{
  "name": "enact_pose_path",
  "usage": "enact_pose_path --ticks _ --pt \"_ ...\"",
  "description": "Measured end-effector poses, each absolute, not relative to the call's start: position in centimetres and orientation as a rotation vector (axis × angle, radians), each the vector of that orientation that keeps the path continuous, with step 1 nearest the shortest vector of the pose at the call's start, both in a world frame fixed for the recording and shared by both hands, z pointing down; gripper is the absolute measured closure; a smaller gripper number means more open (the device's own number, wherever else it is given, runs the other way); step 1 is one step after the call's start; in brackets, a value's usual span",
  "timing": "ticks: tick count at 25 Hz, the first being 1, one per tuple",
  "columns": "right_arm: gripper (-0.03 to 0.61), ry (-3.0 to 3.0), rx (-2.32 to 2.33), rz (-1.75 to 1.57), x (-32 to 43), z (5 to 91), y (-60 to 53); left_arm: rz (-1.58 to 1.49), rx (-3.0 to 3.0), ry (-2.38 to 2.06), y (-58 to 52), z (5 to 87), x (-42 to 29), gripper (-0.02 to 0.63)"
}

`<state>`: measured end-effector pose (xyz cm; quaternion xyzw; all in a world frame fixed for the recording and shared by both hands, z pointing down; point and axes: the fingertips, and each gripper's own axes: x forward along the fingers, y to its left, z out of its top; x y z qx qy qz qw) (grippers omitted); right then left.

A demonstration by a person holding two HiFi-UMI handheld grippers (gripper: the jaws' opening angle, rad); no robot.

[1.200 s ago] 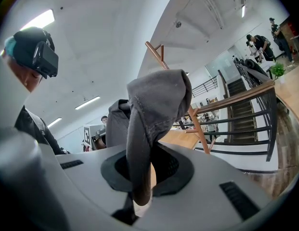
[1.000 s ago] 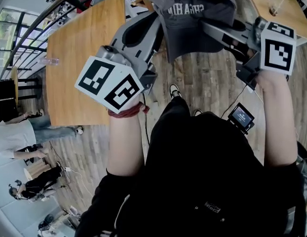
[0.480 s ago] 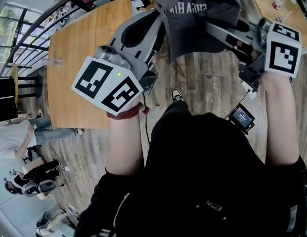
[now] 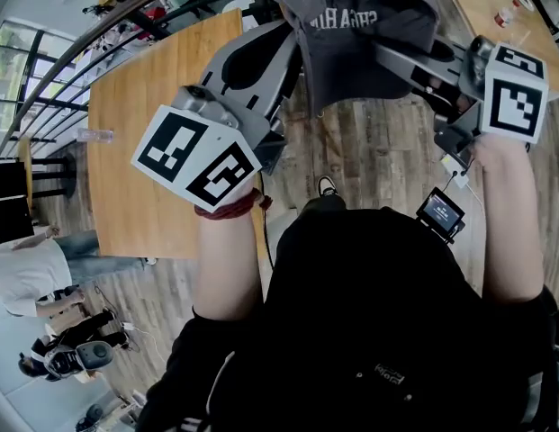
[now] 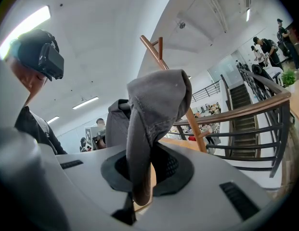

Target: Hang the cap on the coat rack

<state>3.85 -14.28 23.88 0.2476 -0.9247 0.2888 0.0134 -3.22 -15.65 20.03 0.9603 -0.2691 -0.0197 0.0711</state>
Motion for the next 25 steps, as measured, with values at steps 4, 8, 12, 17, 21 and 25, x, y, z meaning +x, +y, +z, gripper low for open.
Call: enact_pose_path --ticks 4,8,12,17,21,25 --pt "0.537 -2.897 0.805 0.845 3.9 23.8 -14.6 -0.076 2.911 -0.765 -16.1 20.2 -3.0 0.611" --pt "0.537 -2.894 0.858 0.836 4.5 24.5 -14.9 -0.106 2.935 -0.724 -16.6 20.6 -2.4 0.611" --pt "0.537 -2.900 0.878 0.859 4.8 24.8 -15.0 -0.108 2.951 -0.705 -16.7 20.8 -2.2 0.611" --pt "0.537 -2.912 0.904 0.888 4.8 25.1 -14.7 -0.148 2.946 -0.659 -16.5 20.9 -2.1 0.611" --pt "0.537 -2.897 0.916 0.855 5.2 25.1 -15.1 -0.169 2.949 -0.629 -17.2 21.0 -1.8 0.611" --pt "0.537 -2.926 0.900 0.840 5.4 25.1 -15.1 -0.189 2.977 -0.631 -16.8 20.9 -1.5 0.611"
